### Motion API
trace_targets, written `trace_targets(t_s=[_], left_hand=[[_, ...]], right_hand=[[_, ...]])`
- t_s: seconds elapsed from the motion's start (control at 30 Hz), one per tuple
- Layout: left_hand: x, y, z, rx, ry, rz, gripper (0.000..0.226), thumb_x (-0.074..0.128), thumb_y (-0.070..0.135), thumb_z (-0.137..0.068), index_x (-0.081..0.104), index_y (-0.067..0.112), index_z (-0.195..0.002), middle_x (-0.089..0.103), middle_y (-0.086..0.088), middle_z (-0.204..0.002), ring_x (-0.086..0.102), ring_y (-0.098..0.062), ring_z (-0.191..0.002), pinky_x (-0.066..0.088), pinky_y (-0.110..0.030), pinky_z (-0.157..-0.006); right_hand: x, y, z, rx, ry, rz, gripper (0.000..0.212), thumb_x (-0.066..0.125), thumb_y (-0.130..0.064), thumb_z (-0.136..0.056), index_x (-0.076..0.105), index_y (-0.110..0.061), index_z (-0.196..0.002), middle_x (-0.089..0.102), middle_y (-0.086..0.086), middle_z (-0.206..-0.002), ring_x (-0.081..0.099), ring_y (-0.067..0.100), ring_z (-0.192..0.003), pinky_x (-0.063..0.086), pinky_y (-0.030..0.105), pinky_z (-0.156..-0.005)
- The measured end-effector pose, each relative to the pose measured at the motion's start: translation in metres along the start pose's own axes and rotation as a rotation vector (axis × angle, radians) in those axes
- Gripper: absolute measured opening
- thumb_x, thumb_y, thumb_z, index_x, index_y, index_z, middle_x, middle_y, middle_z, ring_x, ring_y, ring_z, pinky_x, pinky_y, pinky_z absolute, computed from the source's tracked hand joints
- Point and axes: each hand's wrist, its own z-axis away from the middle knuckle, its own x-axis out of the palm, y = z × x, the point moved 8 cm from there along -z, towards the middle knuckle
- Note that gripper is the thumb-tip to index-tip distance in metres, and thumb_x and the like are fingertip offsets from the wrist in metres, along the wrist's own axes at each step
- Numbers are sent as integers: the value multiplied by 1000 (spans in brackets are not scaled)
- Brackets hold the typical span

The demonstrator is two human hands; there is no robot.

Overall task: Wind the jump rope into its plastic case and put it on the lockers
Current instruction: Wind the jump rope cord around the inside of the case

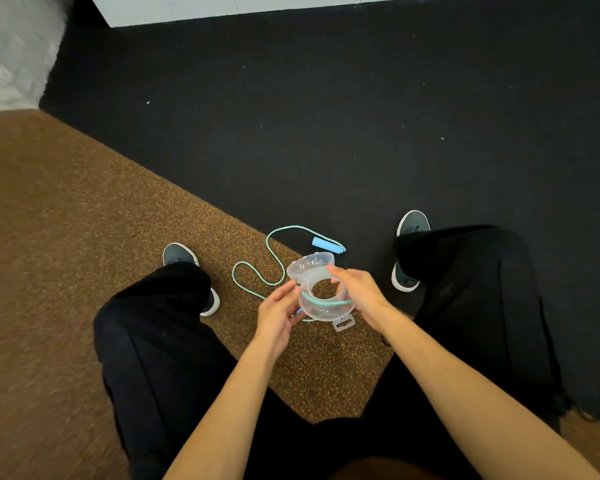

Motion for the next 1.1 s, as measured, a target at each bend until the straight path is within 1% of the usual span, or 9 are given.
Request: trace_targets(t_s=[0.07,0.2,0.3,0.43,0.53,0.63,0.73,0.97,1.1], left_hand=[[-1,-4,-1,-19,9,59,38,62,4,-87,53,8,-124,73,-12,-101,70,-20,-85,55,-37,-80],[-3,-8,-2,-57,34,55,28,57,10,-91,60,-1,-117,76,-9,-83,73,-14,-72,59,-29,-64],[-2,-6,-1,-8,33,35,16,49,4,-94,63,-2,-100,75,-9,-77,72,-15,-67,58,-32,-71],[-6,8,-4,88,71,98,17,50,0,-93,62,4,-83,71,-5,-69,64,-17,-67,50,-33,-81],[-15,12,-7,85,114,156,14,52,1,-92,63,6,-86,69,-9,-75,65,-16,-68,50,-36,-81],[-21,12,-9,69,140,184,13,52,3,-93,64,5,-88,68,-9,-77,66,-12,-62,56,-28,-66],[-22,13,-8,62,157,196,13,52,5,-94,64,4,-90,70,-3,-65,67,-9,-58,56,-23,-56],[-24,14,-10,81,162,128,15,54,12,-94,66,3,-95,69,-6,-71,66,-12,-64,55,-27,-65],[-22,15,-12,133,135,65,23,49,17,-98,68,5,-95,73,-3,-69,66,-12,-67,55,-28,-71]], right_hand=[[7,3,3,-25,-4,-25,43,63,-48,-88,68,-5,-95,58,2,-61,54,11,-59,39,25,-60],[16,2,9,-68,-18,-47,31,59,-43,-92,62,-12,-87,57,-2,-70,49,5,-56,34,16,-44],[23,2,12,-85,-82,55,40,57,-48,-91,63,-10,-103,59,0,-81,50,6,-62,33,20,-46],[18,-5,11,-154,-124,282,42,65,-55,-83,60,-16,-99,63,0,-90,54,7,-71,38,22,-57],[14,-9,10,-161,-180,369,45,75,-53,-75,63,-14,-93,60,-5,-78,51,7,-66,40,23,-60],[15,-9,13,-157,-298,495,34,80,-42,-75,62,-13,-72,48,-6,-56,39,8,-46,32,21,-45],[13,-11,17,-158,-373,547,36,76,-39,-80,59,-15,-60,48,-8,-47,37,5,-38,31,20,-42],[-5,-8,15,-24,-409,522,35,77,-37,-79,63,-13,-58,41,-6,-44,26,9,-38,21,21,-42],[-17,-7,12,23,-347,502,31,78,-33,-79,65,-11,-62,39,-4,-47,24,10,-41,19,20,-41]])
